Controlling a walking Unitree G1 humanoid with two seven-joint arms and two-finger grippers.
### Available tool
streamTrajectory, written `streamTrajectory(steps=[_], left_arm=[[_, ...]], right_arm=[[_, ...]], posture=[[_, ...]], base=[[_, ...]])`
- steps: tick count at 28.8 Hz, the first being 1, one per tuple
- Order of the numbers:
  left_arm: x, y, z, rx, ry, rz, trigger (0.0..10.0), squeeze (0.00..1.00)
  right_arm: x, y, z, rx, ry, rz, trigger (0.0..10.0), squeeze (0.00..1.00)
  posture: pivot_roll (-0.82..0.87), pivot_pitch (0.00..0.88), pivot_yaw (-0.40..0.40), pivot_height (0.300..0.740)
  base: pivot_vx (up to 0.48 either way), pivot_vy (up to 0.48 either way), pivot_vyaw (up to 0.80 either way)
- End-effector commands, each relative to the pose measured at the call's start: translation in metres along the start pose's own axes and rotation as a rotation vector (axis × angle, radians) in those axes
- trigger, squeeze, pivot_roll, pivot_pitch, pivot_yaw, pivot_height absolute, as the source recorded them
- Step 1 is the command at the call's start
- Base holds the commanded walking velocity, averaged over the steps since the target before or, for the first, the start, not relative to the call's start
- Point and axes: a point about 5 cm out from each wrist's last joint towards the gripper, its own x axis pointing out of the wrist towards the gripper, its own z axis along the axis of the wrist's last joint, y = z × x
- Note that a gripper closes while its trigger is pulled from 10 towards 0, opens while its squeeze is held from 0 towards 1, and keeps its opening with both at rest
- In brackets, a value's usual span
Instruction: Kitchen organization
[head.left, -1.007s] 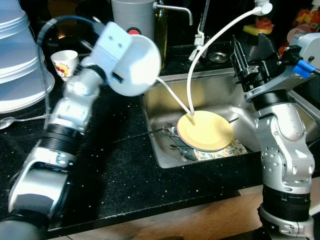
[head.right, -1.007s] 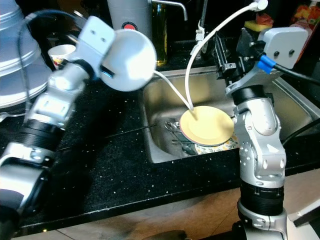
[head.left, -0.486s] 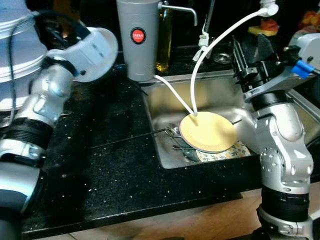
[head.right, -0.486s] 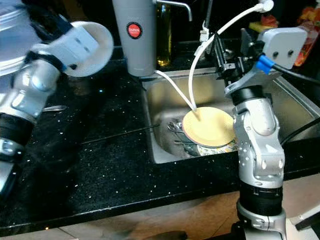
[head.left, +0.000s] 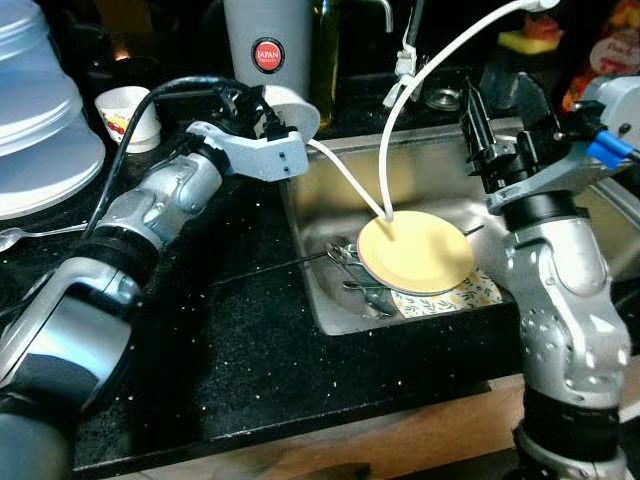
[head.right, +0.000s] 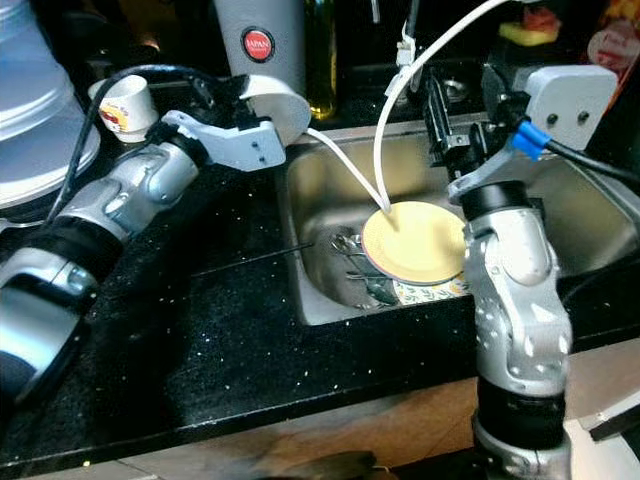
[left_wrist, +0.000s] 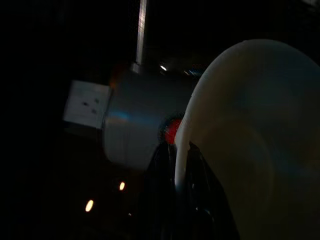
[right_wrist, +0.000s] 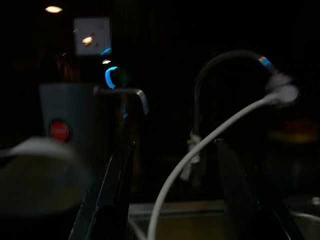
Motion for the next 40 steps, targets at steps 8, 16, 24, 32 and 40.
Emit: streamTrajectory(steps=[8, 16, 24, 32, 40], left_arm=[[0.023, 0.006, 0.023, -0.05, -0.018, 0.109, 10.0, 0.0], [0.015, -0.029, 0.018, -0.05, 0.101, -0.045, 10.0, 0.0], [0.018, -0.044, 0.034, -0.505, 0.118, -0.184, 10.0, 0.0], [0.034, -0.024, 0.053, -0.646, 0.027, -0.147, 10.0, 0.0], [0.028, 0.063, 0.014, -0.166, -0.054, 0.26, 10.0, 0.0]], right_arm=[[-0.005, 0.002, 0.004, -0.004, 0.005, -0.007, 10.0, 0.0], [-0.01, 0.002, 0.006, -0.009, 0.022, -0.015, 10.0, 0.0], [-0.007, 0.002, 0.004, -0.006, 0.029, -0.009, 10.0, 0.0], [-0.002, 0.001, 0.005, -0.011, 0.017, -0.005, 10.0, 0.0], [0.003, -0.001, 0.007, -0.018, -0.007, -0.006, 10.0, 0.0]], posture=[[-0.08, 0.17, 0.047, 0.74], [-0.09, 0.176, 0.052, 0.74], [-0.08, 0.156, 0.039, 0.74], [-0.08, 0.128, 0.034, 0.74], [-0.06, 0.098, 0.037, 0.74]], base=[[0.0, 0.0, 0.0], [0.0, 0.0, 0.0], [0.0, 0.0, 0.0], [0.0, 0.0, 0.0], [0.0, 0.0, 0.0]])
